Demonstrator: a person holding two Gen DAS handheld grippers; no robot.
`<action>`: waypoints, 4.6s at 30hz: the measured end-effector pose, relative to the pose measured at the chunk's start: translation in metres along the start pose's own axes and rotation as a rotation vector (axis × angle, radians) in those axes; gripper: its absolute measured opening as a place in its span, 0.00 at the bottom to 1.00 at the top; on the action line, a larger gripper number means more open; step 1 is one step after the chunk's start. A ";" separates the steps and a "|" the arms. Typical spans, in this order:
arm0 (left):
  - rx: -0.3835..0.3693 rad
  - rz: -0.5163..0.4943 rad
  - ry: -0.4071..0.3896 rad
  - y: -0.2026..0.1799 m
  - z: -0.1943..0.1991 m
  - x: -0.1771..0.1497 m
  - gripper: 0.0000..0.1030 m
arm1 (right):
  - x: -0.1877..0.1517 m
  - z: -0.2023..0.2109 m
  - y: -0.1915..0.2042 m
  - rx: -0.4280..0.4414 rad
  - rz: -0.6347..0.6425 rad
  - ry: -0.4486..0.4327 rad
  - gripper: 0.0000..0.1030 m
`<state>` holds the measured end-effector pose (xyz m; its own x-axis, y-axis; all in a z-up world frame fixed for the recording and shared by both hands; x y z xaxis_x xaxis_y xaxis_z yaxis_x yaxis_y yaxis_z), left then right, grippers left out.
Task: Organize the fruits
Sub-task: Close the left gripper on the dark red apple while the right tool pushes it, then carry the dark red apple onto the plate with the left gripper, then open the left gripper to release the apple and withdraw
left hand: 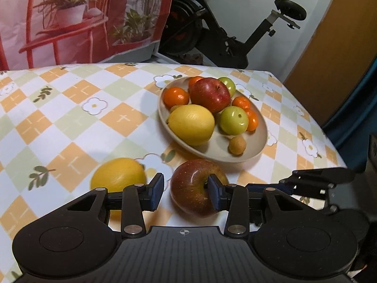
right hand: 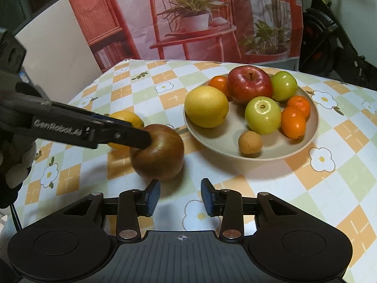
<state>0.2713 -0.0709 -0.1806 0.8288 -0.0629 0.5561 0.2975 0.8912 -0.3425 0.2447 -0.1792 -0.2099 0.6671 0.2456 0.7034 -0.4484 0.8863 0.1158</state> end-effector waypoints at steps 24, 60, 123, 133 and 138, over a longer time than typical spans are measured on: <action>-0.081 0.077 0.049 0.001 -0.018 0.009 0.41 | 0.016 -0.024 0.011 0.054 0.027 -0.028 0.51; -0.065 0.022 0.042 -0.018 -0.011 0.005 0.41 | 0.012 -0.014 0.006 0.042 -0.009 -0.084 0.50; 0.076 -0.131 0.023 -0.058 -0.050 0.045 0.34 | 0.027 -0.002 -0.065 -0.091 -0.068 -0.163 0.56; 0.068 -0.101 -0.003 -0.053 -0.039 0.045 0.34 | 0.023 0.009 -0.060 -0.098 -0.085 -0.173 0.56; 0.061 -0.076 -0.054 -0.037 -0.014 0.052 0.34 | 0.023 0.013 -0.057 -0.102 -0.084 -0.172 0.56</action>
<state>0.3102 -0.1137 -0.1496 0.7777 -0.1082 0.6193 0.3273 0.9108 -0.2518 0.2780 -0.2292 -0.1917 0.5838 0.1065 0.8049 -0.3276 0.9380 0.1135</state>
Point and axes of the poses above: each gripper's, at about its wrist camera, not at the fingertips, and z roughly against the way its jaws point, y to its left, x to its top, the point moved 6 cm from there along -z, roughly the way its jaws point, and after that the axes turned 11 degrees about z, right-handed, at the moved point
